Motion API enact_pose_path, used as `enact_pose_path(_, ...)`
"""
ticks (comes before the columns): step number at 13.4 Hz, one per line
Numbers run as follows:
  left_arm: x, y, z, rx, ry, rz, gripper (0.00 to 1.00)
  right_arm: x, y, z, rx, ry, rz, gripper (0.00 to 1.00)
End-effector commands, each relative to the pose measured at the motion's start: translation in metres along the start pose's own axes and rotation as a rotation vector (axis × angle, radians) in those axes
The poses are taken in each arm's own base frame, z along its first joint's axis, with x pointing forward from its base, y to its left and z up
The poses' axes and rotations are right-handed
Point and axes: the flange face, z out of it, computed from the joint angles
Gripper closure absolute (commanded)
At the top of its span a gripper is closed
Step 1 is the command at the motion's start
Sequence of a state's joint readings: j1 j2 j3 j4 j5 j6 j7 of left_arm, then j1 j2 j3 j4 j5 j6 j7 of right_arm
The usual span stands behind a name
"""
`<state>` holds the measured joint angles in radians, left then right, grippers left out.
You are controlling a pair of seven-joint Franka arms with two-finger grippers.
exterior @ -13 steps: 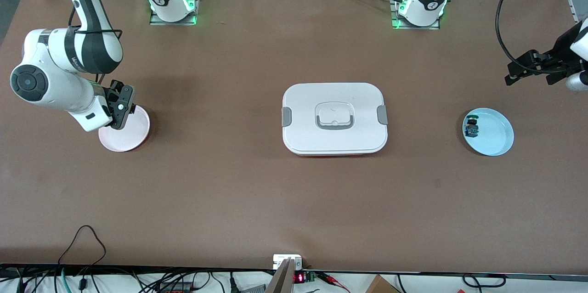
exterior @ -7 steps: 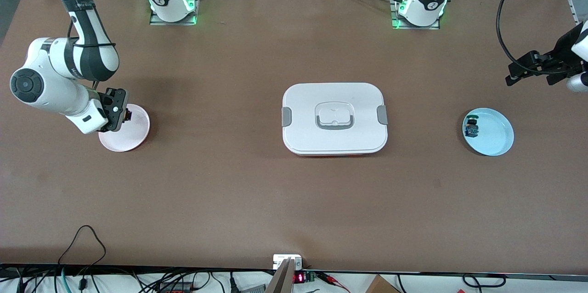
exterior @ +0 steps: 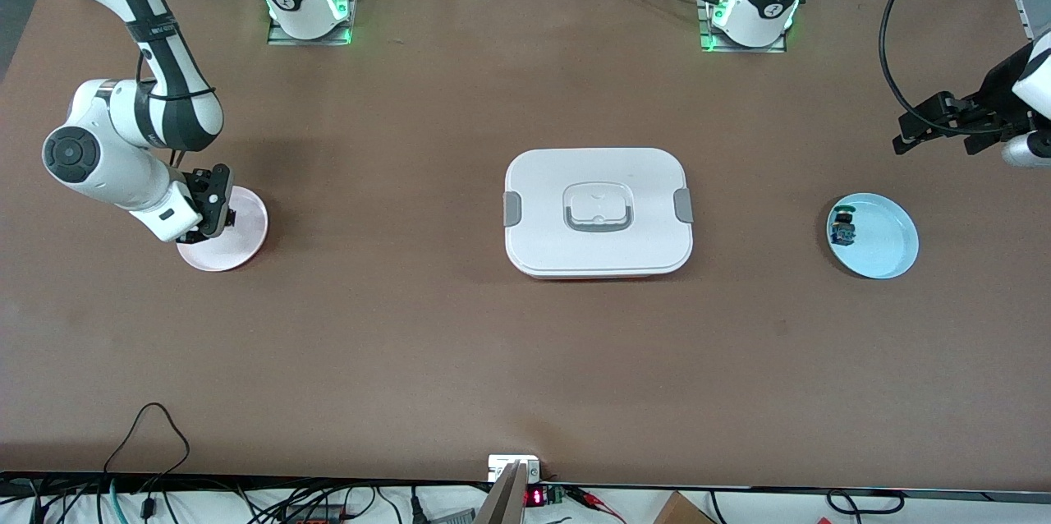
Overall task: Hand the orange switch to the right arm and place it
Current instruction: 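Lower the switch onto the white plate with the right gripper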
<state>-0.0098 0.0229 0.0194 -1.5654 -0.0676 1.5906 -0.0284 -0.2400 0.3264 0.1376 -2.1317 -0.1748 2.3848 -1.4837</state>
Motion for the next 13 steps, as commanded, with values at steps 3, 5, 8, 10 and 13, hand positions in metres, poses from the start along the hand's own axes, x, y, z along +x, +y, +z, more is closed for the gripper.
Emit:
enact_pose_path(3,0.005,-0.004,-0.005,-0.022,-0.002,-0.014,0.00,-0.011,0.001,0.021,-0.042,0.010,-0.090,0.76)
enact_pose_path(5,0.005,-0.004,-0.004,-0.022,-0.002,-0.015,0.00,-0.017,-0.009,0.038,-0.067,0.020,-0.101,0.76)
enact_pose_path(8,0.005,-0.004,-0.004,-0.015,-0.002,-0.013,0.00,-0.019,-0.015,0.044,-0.076,0.023,-0.100,0.75)
enact_pose_path(10,0.005,-0.004,-0.004,-0.015,-0.003,-0.013,0.00,-0.018,-0.015,0.047,-0.072,0.025,-0.101,0.59)
enact_pose_path(13,0.006,-0.005,-0.002,-0.014,-0.008,-0.015,0.00,-0.023,-0.016,0.046,-0.067,0.025,-0.090,0.00)
